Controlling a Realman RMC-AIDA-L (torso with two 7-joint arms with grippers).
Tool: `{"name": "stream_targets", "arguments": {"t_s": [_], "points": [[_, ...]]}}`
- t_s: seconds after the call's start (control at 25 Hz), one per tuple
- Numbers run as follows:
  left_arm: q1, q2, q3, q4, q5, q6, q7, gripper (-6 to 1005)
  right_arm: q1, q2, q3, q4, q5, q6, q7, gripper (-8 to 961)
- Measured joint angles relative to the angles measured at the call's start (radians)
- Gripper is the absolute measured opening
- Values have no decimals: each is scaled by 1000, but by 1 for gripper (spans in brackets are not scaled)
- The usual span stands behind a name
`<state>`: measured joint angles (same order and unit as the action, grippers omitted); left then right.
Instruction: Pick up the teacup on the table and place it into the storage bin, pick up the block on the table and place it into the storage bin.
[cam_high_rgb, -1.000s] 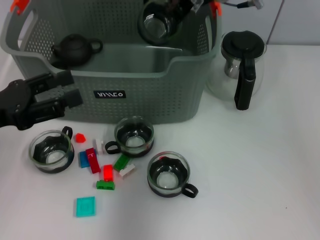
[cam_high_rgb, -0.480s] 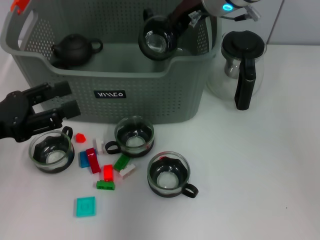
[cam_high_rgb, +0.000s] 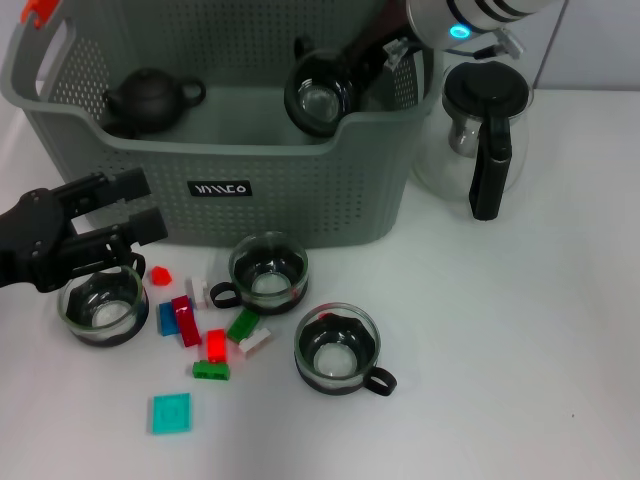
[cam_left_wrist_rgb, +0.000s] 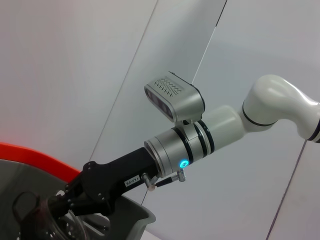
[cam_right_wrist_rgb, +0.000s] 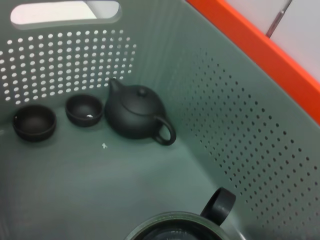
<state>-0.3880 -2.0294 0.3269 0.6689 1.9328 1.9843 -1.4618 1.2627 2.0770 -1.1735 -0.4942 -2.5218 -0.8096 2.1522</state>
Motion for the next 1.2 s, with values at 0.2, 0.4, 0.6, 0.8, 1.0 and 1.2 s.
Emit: {"name": "stream_targets", "arguments": {"t_s": [0.2, 0.4, 0.6, 0.8, 1.0, 1.2], "points": [[0, -1, 0, 0, 0, 1, 0, 793, -2, 0, 0, 2, 0, -6, 0, 54], [0, -2, -3, 0, 0, 1, 0, 793, 0, 0, -1, 3, 0, -11, 0, 54], [0, -2, -4, 0, 0, 1, 0, 793, 4, 2, -2, 3, -37, -12, 19, 54], [0, -2, -5, 0, 0, 1, 1, 793, 6, 6, -2, 3, -53, -13, 27, 54], [2, -2, -6, 0, 0, 1, 2, 794, 7, 8, -2, 0, -53, -13, 27, 55], [4, -2, -6, 0, 0, 1, 7, 794, 7, 8, -4, -3, -54, -14, 28, 55]]}}
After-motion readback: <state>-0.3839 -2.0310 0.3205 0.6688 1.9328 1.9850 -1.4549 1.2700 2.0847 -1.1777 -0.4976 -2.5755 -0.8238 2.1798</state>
